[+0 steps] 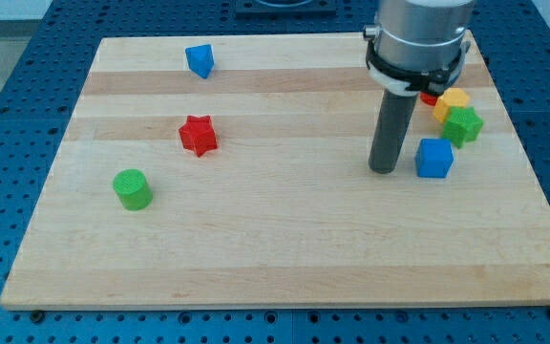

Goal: Push blue cube below red star

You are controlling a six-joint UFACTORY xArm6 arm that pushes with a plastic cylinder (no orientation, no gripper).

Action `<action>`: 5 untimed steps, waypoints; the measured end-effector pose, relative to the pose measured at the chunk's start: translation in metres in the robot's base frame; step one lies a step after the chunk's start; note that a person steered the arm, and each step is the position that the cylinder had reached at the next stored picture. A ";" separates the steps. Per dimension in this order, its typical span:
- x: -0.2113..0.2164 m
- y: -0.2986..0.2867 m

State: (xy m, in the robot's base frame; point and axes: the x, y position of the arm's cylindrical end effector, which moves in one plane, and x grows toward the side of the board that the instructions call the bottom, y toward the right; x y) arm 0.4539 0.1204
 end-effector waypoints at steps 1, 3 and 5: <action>0.000 0.034; 0.025 0.020; 0.021 0.034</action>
State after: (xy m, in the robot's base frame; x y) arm 0.4745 0.1549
